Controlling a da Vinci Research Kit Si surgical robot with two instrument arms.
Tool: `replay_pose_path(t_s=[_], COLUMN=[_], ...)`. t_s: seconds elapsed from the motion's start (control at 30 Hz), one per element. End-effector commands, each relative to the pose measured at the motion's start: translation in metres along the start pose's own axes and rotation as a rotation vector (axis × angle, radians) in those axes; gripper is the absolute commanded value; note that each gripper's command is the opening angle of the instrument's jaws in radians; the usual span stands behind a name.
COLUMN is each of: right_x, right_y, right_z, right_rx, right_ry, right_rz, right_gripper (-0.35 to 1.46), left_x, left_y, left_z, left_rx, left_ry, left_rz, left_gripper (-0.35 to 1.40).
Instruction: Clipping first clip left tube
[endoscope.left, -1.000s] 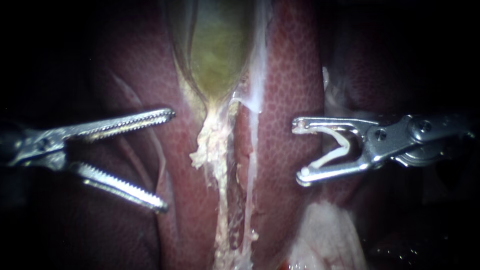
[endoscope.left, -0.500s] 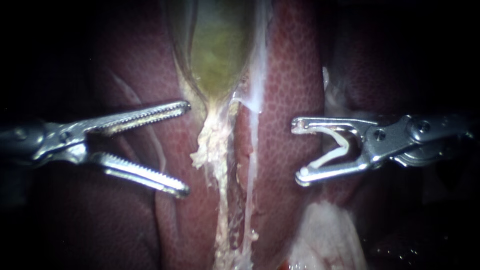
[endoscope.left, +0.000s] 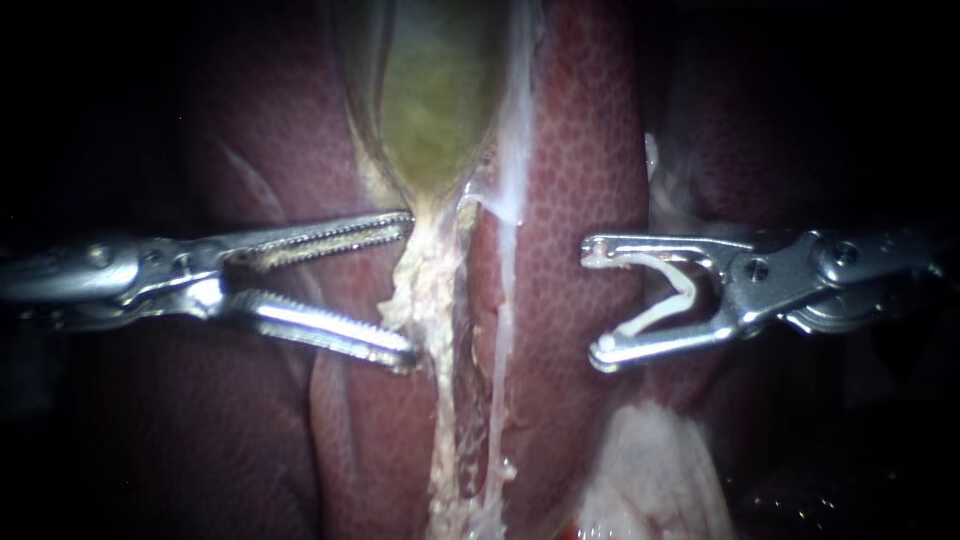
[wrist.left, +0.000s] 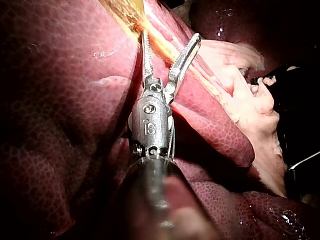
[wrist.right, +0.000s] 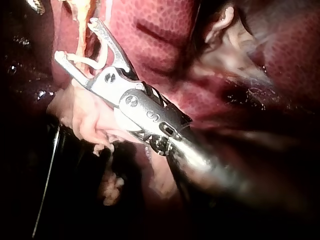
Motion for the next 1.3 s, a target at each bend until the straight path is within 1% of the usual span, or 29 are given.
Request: replay_pose_path(t_s=[0.03,0.13,0.2,0.23,0.27,0.33,0.37,0.53,0.6,0.7,0.87,1.0,1.1,1.13,1.17,1.27,1.3], right_x=[0.0000,0.0000,0.0000,0.0000,0.0000,0.0000,0.0000,0.0000,0.0000,0.0000,-0.0002,-0.0006,-0.0010,-0.0011,-0.0012,-0.0013,-0.0013], right_y=[0.0000,0.0000,0.0000,0.0000,0.0000,0.0000,0.0000,0.0000,0.0000,0.0001,0.0001,0.0001,0.0002,0.0002,0.0002,0.0002,0.0002], right_z=[0.0000,0.0000,0.0000,0.0000,0.0001,0.0001,0.0001,0.0001,0.0001,0.0001,0.0002,0.0005,0.0007,0.0008,0.0008,0.0010,0.0010], right_rx=[0.000,-0.001,0.000,-0.001,-0.001,-0.001,-0.001,-0.001,-0.001,-0.002,-0.002,-0.006,-0.004,-0.005,-0.005,-0.003,0.000], right_ry=[0.000,0.000,0.000,0.000,0.000,0.000,0.000,0.000,0.000,0.000,-0.001,-0.002,-0.002,-0.002,-0.002,-0.001,-0.001], right_rz=[0.000,0.000,0.000,0.000,0.000,0.000,0.000,0.000,0.000,0.000,-0.001,-0.003,-0.005,-0.005,-0.006,-0.006,-0.006], right_gripper=[0.60,0.60,0.60,0.60,0.60,0.60,0.60,0.60,0.60,0.60,0.60,0.60,0.60,0.60,0.60,0.60,0.60], left_x=[0.0003,0.0009,0.0009,0.0010,0.0010,0.0012,0.0012,0.0003,0.0000,0.0000,-0.0002,-0.0019,-0.0039,-0.0046,-0.0056,-0.0078,-0.0084], left_y=[0.0000,0.0002,0.0004,0.0005,0.0006,0.0007,0.0008,0.0010,0.0011,0.0011,0.0009,0.0010,0.0010,0.0009,0.0008,0.0006,0.0005], left_z=[0.0002,0.0005,0.0005,0.0005,0.0005,0.0003,0.0002,-0.0009,-0.0012,-0.0013,-0.0015,-0.0026,-0.0038,-0.0041,-0.0046,-0.0057,-0.0060], left_rx=[-0.003,-0.008,-0.020,-0.027,-0.031,-0.031,-0.031,-0.026,-0.026,-0.027,-0.027,-0.024,-0.026,-0.025,-0.023,-0.019,-0.019], left_ry=[0.006,0.016,0.017,0.023,0.026,0.038,0.044,0.048,0.054,0.078,0.079,0.079,0.061,0.047,0.032,0.002,-0.007], left_rz=[-0.008,-0.029,-0.036,-0.041,-0.042,-0.053,-0.070,-0.129,-0.149,-0.153,-0.166,-0.175,-0.193,-0.186,-0.169,-0.141,-0.139], left_gripper=[0.56,0.49,0.41,0.37,0.27,-0.13,-0.35,-0.35,-0.35,-0.35,-0.35,-0.35,-0.35,-0.35,-0.35,-0.35,-0.35])
